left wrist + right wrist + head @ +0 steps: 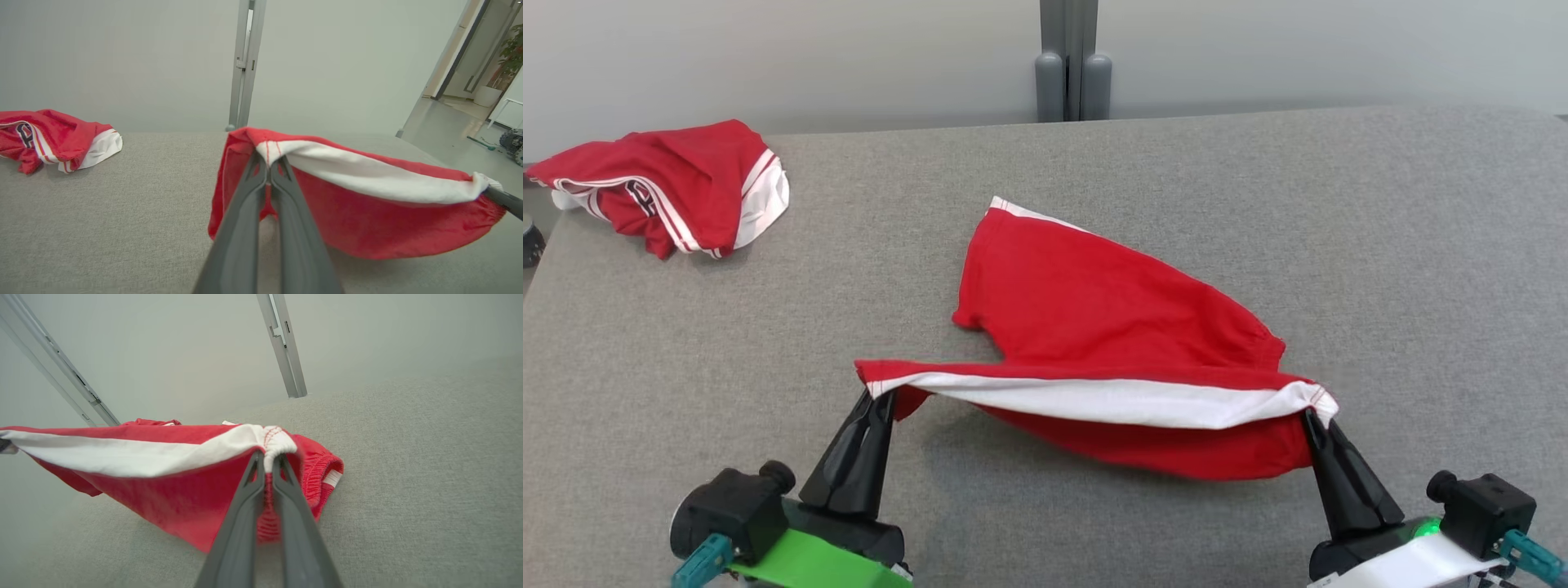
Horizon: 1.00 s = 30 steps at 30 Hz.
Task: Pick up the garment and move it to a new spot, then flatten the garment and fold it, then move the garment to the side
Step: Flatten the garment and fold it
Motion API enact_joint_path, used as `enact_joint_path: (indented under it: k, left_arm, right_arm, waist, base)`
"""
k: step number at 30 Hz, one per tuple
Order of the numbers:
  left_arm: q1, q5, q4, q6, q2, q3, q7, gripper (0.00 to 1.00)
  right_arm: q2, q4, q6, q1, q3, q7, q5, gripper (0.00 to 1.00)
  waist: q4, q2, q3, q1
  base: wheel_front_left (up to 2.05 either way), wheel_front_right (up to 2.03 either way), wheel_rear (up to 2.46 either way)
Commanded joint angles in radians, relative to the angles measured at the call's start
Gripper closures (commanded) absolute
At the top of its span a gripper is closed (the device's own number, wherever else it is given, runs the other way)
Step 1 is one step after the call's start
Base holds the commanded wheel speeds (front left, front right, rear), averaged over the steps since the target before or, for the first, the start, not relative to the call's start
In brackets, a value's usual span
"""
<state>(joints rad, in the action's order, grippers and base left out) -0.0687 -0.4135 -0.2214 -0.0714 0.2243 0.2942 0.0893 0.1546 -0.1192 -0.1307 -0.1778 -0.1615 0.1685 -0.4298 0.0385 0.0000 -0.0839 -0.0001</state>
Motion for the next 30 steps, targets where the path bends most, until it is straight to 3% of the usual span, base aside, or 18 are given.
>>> enact_joint_path:
  k: [1,6,13,21,30]
  left_arm:
    - [0.023,-0.011,0.035,-0.008,0.004,0.001,-0.008,1.00]
    - [0.128,-0.037,0.178,-0.034,0.012,0.026,-0.030,1.00]
    - [0.394,-0.042,0.406,-0.055,0.027,0.097,-0.053,1.00]
    - [0.668,-0.058,0.643,-0.059,0.038,0.146,-0.060,1.00]
    - [0.843,-0.077,0.842,-0.059,0.037,0.187,-0.044,1.00]
  right_arm:
    - [0.000,0.023,0.000,0.005,-0.002,0.001,-0.008,1.00]
    - [-0.013,0.115,0.000,0.063,-0.021,0.019,-0.029,1.00]
    - [-0.040,0.236,0.000,0.189,-0.024,0.049,-0.039,1.00]
    - [-0.079,0.340,0.000,0.341,-0.016,0.079,-0.027,1.00]
    - [-0.100,0.434,0.000,0.457,-0.061,0.096,-0.051,1.00]
  waist:
    - [-0.010,0.0000,-0.021,0.0001]
    - [-0.022,0.0000,-0.065,0.0001]
    - [-0.051,0.0000,-0.155,0.0001]
    - [-0.117,0.0000,-0.261,0.0001]
    - [-0.164,0.0000,-0.329,0.0001]
  base:
    - [0.00,0.00,0.00]
    - [0.00,0.00,0.00]
    - [0.00,0.00,0.00]
    - [0.00,0.00,0.00]
    - [0.00,0.00,0.00]
